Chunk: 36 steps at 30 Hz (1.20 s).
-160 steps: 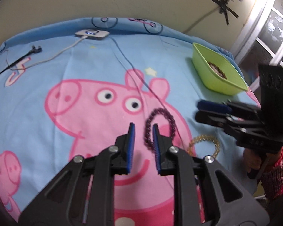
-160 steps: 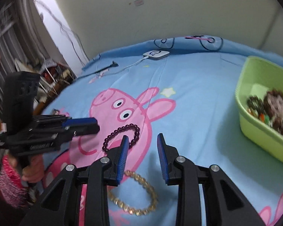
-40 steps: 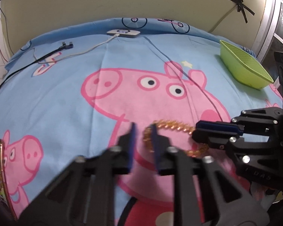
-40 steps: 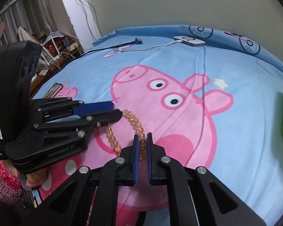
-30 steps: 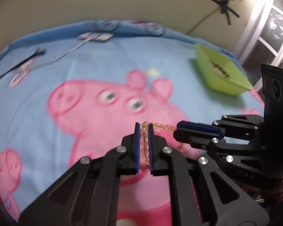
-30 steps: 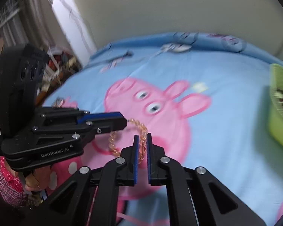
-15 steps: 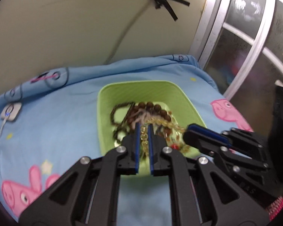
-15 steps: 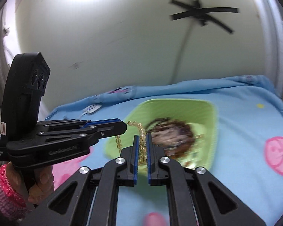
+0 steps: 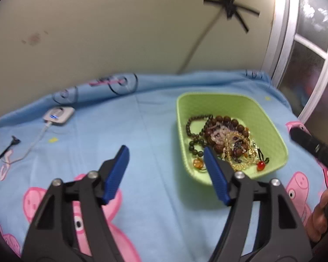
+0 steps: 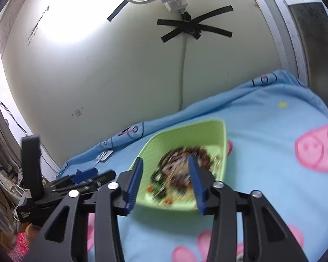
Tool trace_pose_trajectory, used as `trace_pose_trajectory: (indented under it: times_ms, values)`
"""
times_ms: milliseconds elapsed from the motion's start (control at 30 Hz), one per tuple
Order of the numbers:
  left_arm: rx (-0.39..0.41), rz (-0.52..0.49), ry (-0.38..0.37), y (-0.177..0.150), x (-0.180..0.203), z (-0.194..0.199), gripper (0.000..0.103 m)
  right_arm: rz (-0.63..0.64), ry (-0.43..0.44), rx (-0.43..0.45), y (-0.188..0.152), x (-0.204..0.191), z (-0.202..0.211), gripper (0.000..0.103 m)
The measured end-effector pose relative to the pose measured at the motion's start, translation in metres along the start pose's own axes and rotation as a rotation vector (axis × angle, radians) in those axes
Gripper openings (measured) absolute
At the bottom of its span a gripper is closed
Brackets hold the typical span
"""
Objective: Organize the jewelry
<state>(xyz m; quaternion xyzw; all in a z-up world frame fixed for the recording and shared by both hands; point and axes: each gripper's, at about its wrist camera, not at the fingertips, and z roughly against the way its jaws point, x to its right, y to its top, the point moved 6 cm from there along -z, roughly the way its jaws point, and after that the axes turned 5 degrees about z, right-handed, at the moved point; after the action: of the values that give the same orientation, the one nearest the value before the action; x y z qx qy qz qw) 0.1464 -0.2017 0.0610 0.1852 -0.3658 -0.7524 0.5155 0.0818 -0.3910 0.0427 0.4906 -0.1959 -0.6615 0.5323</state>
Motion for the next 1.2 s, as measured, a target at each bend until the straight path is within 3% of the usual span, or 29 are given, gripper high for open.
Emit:
trace_pose_trajectory:
  times_ms: [133,167,300,467,667,900,1200]
  values:
    - [0.047,0.004,0.019,-0.015,-0.012,0.022,0.094,-0.026,-0.008,-0.052,-0.036,-0.022,-0.001,0.035]
    - [0.052,0.016,0.024,-0.019,-0.016,0.026,0.095,-0.038,-0.006,-0.073,-0.047,-0.028,-0.003,0.036]
    - [0.039,0.041,0.079,-0.039,-0.034,0.031,0.096,-0.071,-0.029,-0.118,-0.082,-0.044,-0.008,0.037]
    - [0.047,-0.012,0.143,-0.062,-0.048,0.032,0.096,-0.092,-0.063,-0.115,-0.1,-0.054,-0.006,0.037]
    - [0.023,-0.02,0.127,-0.076,-0.053,0.029,0.096,-0.119,-0.094,-0.085,-0.108,-0.052,0.0,0.037]
    - [0.018,-0.067,0.151,-0.081,-0.047,0.031,0.096,-0.266,-0.08,-0.108,-0.112,-0.029,-0.001,0.037]
    - [0.0,-0.063,0.155,-0.083,-0.049,0.033,0.096,-0.23,-0.064,-0.092,-0.112,-0.035,0.002,0.037]
